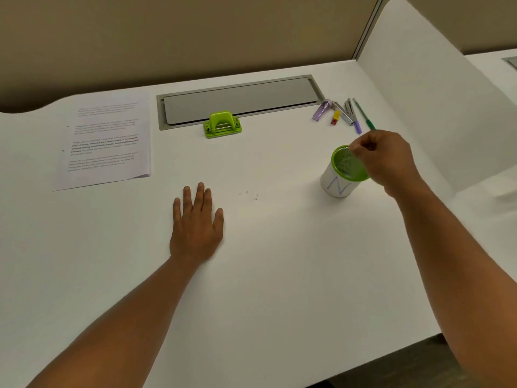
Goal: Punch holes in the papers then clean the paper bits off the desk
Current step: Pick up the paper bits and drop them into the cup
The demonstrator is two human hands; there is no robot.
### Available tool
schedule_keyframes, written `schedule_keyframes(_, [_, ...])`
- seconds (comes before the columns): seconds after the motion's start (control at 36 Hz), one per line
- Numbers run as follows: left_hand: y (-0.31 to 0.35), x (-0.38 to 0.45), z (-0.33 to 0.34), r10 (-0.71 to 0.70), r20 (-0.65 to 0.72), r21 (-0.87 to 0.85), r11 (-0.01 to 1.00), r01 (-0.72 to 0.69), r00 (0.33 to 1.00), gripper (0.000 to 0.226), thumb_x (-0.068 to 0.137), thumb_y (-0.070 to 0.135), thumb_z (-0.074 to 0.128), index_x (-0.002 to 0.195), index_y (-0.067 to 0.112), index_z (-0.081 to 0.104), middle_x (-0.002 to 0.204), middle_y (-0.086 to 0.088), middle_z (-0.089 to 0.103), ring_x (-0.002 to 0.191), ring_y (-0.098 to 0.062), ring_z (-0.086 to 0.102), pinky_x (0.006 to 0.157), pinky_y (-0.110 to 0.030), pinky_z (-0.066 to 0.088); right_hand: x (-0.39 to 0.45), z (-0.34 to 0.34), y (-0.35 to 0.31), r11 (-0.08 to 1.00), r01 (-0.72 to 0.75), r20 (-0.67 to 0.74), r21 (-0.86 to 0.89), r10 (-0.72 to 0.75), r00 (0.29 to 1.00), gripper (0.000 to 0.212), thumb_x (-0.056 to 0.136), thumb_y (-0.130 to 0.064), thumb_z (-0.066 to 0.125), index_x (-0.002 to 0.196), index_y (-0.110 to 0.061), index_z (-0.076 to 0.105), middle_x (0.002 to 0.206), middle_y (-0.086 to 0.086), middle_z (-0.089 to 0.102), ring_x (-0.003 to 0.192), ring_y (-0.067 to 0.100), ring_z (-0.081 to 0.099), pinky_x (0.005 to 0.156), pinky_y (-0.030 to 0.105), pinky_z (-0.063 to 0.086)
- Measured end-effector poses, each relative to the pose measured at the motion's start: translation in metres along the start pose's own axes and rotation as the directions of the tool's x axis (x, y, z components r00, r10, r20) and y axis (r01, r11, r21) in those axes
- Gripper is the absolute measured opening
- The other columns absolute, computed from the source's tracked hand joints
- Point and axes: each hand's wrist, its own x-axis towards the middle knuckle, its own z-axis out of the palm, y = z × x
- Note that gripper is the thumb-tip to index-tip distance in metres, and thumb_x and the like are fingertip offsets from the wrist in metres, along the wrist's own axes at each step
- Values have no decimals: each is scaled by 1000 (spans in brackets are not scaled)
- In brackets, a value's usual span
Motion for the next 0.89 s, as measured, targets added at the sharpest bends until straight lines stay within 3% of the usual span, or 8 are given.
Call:
schedule_keyframes(0.08, [1, 0, -1, 0, -1, -3, 1000, 0, 1000, 63, 99, 43, 21, 150, 9, 32, 161, -8, 25, 150, -32, 16, 120, -51, 16, 4, 8, 12, 971, 43, 16, -236, -40, 999, 8, 88, -18, 63, 94, -18, 68, 95, 2, 64, 90, 20, 57, 69, 26, 42])
schedule_keyframes(0.14, [1, 0, -1, 2, -6, -1, 1000, -2, 1000, 63, 99, 43, 22, 150, 9, 33, 160, -9, 26, 150, -32, 17, 120, -52, 16, 5, 10, 16, 951, 46, 10, -306, -45, 999, 12, 87, -16, 62, 96, -20, 67, 99, 4, 67, 94, 25, 60, 71, 29, 44])
schedule_keyframes(0.28, [0, 0, 0, 4, -8, -6, 1000, -5, 1000, 63, 98, 43, 21, 150, 9, 33, 160, -9, 26, 150, -32, 17, 120, -52, 16, 3, 7, 15, 942, 130, -94, -310, -166, 982, 20, 88, -8, 55, 99, -14, 70, 100, 5, 71, 92, 24, 61, 74, 28, 42])
schedule_keyframes(0.42, [0, 0, 1, 4, -11, -11, 1000, -4, 1000, 62, 99, 43, 22, 150, 9, 33, 160, -8, 26, 150, -32, 16, 120, -52, 16, 1, 13, 19, 903, 142, -25, -406, -167, 986, 28, 90, -12, 48, 107, -12, 70, 103, 11, 71, 92, 30, 61, 69, 28, 39])
schedule_keyframes(0.56, [-1, 0, 0, 3, -4, -12, 1000, -3, 1000, 63, 99, 43, 21, 150, 9, 32, 161, -8, 25, 150, -32, 14, 121, -51, 15, -3, 18, 16, 895, 170, -76, -413, -220, 972, 29, 90, -12, 50, 111, -12, 71, 107, 12, 65, 98, 30, 58, 71, 30, 37])
schedule_keyframes(0.69, [-1, 1, 2, 1, 9, -10, 1000, 0, 1000, 64, 99, 44, 20, 151, 10, 29, 162, -7, 22, 151, -31, 11, 121, -51, 13, -18, 35, 1, 893, 367, -142, -261, -411, 900, 22, 88, -15, 55, 102, -14, 72, 98, 7, 67, 87, 24, 61, 76, 26, 41])
schedule_keyframes(0.78, [-2, 1, 2, -2, 14, -8, 1000, 2, 1000, 64, 99, 45, 19, 152, 10, 27, 162, -6, 20, 151, -30, 9, 122, -50, 11, -37, 68, -7, 867, 484, -44, -116, -492, 870, 17, 87, -14, 58, 97, -12, 72, 89, 6, 65, 72, 18, 60, 71, 26, 44])
schedule_keyframes(0.89, [-1, 2, 2, -4, 14, -15, 1000, 4, 1000, 64, 99, 45, 19, 152, 10, 27, 163, -6, 19, 151, -30, 9, 122, -50, 11, -59, 119, -9, 850, 514, 161, -112, -495, 854, 17, 90, -18, 59, 102, -15, 71, 91, 4, 66, 84, 24, 62, 75, 33, 49])
